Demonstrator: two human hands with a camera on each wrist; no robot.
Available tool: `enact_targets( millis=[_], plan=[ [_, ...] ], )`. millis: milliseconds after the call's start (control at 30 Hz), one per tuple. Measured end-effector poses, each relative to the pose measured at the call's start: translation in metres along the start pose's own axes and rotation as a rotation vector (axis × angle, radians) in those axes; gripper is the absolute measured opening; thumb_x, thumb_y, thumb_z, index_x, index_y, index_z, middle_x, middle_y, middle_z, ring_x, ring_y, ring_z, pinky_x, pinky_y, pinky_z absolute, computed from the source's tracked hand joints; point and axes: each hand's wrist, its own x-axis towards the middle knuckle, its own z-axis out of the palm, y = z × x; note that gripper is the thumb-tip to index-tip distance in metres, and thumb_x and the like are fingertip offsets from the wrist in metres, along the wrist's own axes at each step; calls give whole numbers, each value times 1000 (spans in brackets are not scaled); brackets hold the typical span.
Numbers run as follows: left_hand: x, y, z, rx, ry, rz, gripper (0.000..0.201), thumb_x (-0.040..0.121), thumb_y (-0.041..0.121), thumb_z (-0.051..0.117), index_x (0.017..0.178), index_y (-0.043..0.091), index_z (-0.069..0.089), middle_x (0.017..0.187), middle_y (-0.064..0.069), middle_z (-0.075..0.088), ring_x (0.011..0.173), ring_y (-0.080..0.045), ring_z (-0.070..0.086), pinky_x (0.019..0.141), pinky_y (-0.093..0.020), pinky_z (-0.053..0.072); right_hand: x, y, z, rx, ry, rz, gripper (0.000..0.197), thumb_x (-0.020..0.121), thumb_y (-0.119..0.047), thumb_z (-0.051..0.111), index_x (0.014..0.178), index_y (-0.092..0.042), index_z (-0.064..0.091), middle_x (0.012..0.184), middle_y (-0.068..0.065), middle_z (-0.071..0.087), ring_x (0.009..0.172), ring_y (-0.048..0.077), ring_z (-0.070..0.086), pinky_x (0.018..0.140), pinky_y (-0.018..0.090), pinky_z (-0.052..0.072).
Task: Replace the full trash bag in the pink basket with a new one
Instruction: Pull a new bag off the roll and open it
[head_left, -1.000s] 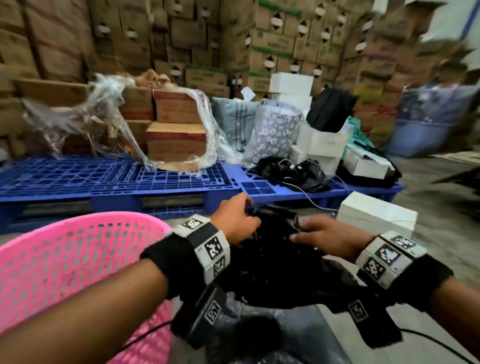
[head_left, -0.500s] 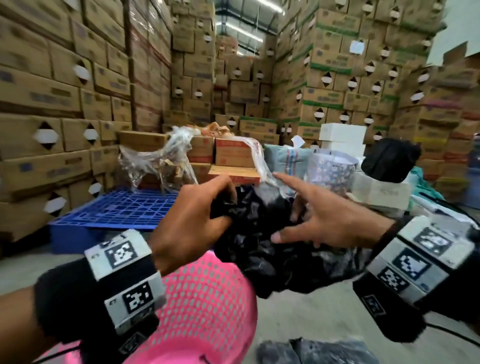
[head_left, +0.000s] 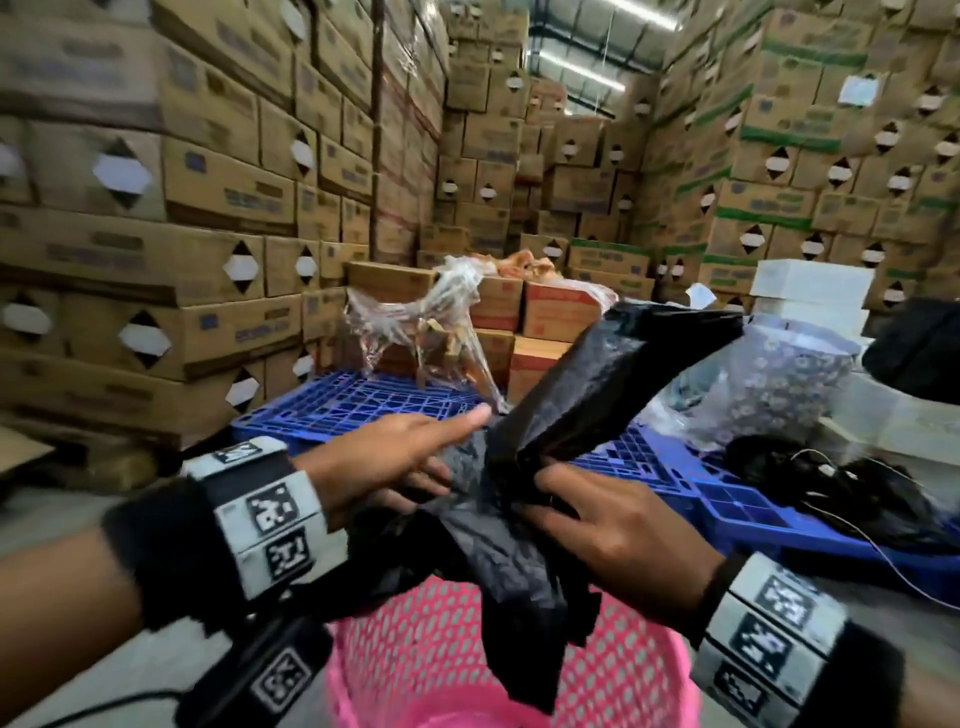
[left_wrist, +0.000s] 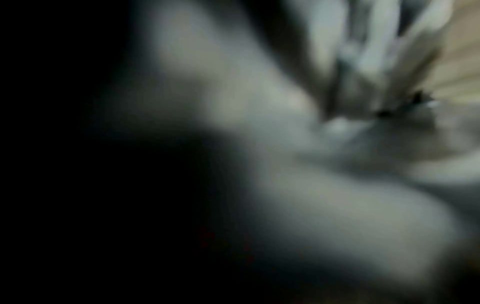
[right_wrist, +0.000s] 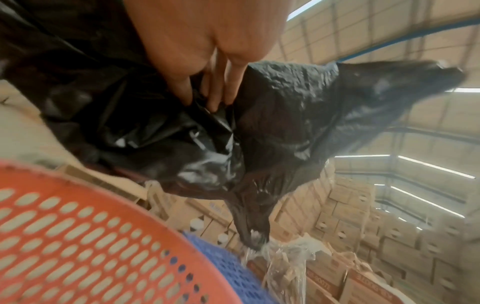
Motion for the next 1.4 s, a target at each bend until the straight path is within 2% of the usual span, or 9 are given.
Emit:
enact_targets(
  millis=[200, 400, 500, 600, 667, 867, 967, 1133, 1400],
  plan=[
    [46, -33, 38, 9, 60, 138, 12, 67, 12, 76, 77, 8, 71, 89, -13, 72, 83, -26, 66, 87, -42, 53, -20, -9, 20, 161, -364, 118, 25, 89, -16, 54, 109, -8, 66, 114, 11, 67, 105, 25, 62, 83, 34, 54],
    [49, -38, 55, 455, 378, 617, 15, 75, 8, 63, 86, 8, 52, 89, -13, 67, 89, -32, 62, 68, -44, 48, -11, 10, -30, 405, 276, 931, 56, 73, -56, 66, 119, -27, 53, 96, -3, 64, 77, 10, 66, 70, 21, 54],
    [47, -43, 68, 455, 344, 639, 19, 79, 14, 62, 84, 9, 44, 90, -14, 62, 89, -34, 58, 68, -44, 42, 7, 26, -33, 481, 51, 1215, 87, 66, -52, 74, 140, -31, 33, 111, -9, 56, 97, 13, 60, 82, 28, 46],
    [38, -49, 78, 478, 168, 597, 27, 79, 26, 64, 89, 14, 42, 100, -11, 60, 97, -30, 56, 70, -33, 37, 6, 32, -6, 461, -156, 1104, 13, 75, -25, 77, 79, -25, 65, 77, -8, 66, 82, 9, 59, 67, 22, 46],
    [27, -49, 75, 601, -42, 468, 35, 76, 38, 66, 96, 18, 46, 109, -7, 62, 104, -23, 57, 78, -28, 42, -2, 30, 4, 329, -205, 949, 41, 77, -16, 74, 48, -23, 45, 51, -6, 50, 60, 4, 47, 50, 13, 34],
    [13, -41, 36, 852, 207, 675, 58, 77, 28, 65, 130, 25, 41, 134, -2, 47, 125, -20, 39, 105, -31, 33, -52, -2, 5, 384, -134, 669, 25, 74, -30, 66, 61, -8, 65, 62, 4, 63, 59, 7, 48, 53, 25, 41],
    [23, -44, 37, 1215, 44, 781, 69, 78, 28, 64, 140, 28, 33, 158, -2, 16, 146, -20, 3, 113, -31, 2, -69, -16, 4, 528, -161, 471, 21, 81, -38, 64, 73, -19, 61, 77, -9, 52, 70, -20, 47, 60, -1, 37],
    [28, -59, 38, 1349, -186, 755, 38, 71, 32, 45, 103, 19, 62, 127, -5, 61, 135, -23, 39, 116, -44, 13, -91, 1, 9, 499, -328, 391, 9, 78, -25, 69, 77, -21, 61, 82, -6, 58, 71, 2, 53, 58, 8, 34],
    [14, -73, 26, 1486, -123, 550, 27, 86, 33, 34, 98, 21, 55, 95, -13, 67, 86, -38, 62, 60, -36, 34, -65, 31, 18, 393, -595, 600, 33, 77, -46, 69, 103, -26, 65, 98, -3, 64, 90, 17, 60, 71, 28, 47]
  ],
)
